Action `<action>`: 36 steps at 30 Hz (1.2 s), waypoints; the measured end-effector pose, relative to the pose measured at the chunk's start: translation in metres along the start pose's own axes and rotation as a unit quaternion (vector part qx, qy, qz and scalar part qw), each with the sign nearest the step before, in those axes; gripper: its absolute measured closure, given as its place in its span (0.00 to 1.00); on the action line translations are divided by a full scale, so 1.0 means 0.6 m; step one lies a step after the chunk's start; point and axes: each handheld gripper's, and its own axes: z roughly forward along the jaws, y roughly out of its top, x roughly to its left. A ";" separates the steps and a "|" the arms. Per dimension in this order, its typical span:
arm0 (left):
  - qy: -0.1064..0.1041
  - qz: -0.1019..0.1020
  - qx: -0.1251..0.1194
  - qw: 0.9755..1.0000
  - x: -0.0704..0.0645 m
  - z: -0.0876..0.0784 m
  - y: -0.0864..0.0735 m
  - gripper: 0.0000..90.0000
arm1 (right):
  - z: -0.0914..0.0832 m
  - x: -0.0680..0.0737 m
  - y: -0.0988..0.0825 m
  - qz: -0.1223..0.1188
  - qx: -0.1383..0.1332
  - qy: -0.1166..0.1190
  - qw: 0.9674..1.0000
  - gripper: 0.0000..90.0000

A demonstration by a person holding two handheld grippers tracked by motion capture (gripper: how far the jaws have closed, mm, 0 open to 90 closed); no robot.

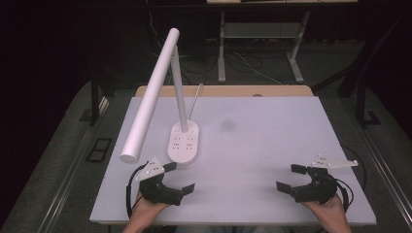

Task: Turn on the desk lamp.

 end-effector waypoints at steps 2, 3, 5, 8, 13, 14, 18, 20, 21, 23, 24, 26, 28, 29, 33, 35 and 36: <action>0.002 -0.001 -0.001 1.000 0.001 -0.001 0.000 0.00 | 0.001 -0.001 0.001 0.004 0.003 0.000 1.000 0.01; 0.001 -0.001 -0.001 1.000 0.001 -0.001 -0.001 0.00 | 0.001 -0.001 0.002 0.005 0.004 0.001 1.000 0.01; 0.001 -0.002 0.000 1.000 0.001 -0.001 -0.001 0.00 | 0.002 -0.001 0.004 0.006 0.006 0.001 1.000 0.01; 0.000 -0.002 0.003 1.000 0.001 -0.001 -0.002 0.00 | 0.002 -0.003 0.006 0.009 0.009 0.002 1.000 0.01; 0.000 -0.002 0.006 1.000 0.002 -0.001 -0.004 0.00 | -0.001 -0.007 0.011 0.013 0.011 0.002 1.000 0.01; 0.000 -0.002 0.006 1.000 0.002 -0.001 -0.004 0.00 | -0.002 -0.007 0.012 0.013 0.013 0.003 1.000 0.01; 0.002 -0.001 0.009 1.000 0.004 -0.001 -0.005 0.00 | -0.001 -0.006 0.022 0.006 0.026 0.006 1.000 0.01; 0.002 -0.001 0.009 1.000 0.004 -0.001 -0.005 0.00 | 0.001 -0.003 0.027 0.000 0.033 0.006 0.999 0.01; 0.003 -0.003 0.010 1.000 0.004 -0.001 -0.005 0.00 | 0.002 -0.003 0.028 -0.001 0.033 0.007 0.999 0.01; 0.004 -0.002 0.010 1.000 0.004 -0.001 -0.005 0.00 | 0.005 -0.001 0.033 -0.004 0.038 0.008 0.999 0.01; 0.004 -0.002 0.010 1.000 0.004 -0.001 -0.005 0.00 | 0.006 0.000 0.035 -0.006 0.040 0.009 0.999 0.01; 0.005 -0.003 0.010 1.000 0.004 -0.001 -0.006 0.00 | 0.007 0.001 0.037 -0.006 0.041 0.010 0.999 0.01; 0.005 -0.003 0.011 1.000 0.004 -0.001 -0.006 0.00 | 0.011 0.000 0.045 -0.010 0.040 0.013 0.999 0.01; 0.005 -0.003 0.011 1.000 0.004 -0.001 -0.006 0.00 | 0.012 0.000 0.047 -0.011 0.041 0.014 0.999 0.01; 0.006 -0.003 0.012 1.000 0.005 -0.001 -0.006 0.00 | 0.017 0.001 0.057 -0.014 0.045 0.015 0.999 0.01; 0.007 -0.003 0.010 1.000 0.006 -0.001 -0.006 0.00 | 0.019 0.002 0.063 -0.016 0.046 0.016 0.999 0.01; 0.007 -0.004 0.009 1.000 0.006 -0.001 -0.006 0.00 | 0.020 0.002 0.066 -0.018 0.047 0.016 0.999 0.01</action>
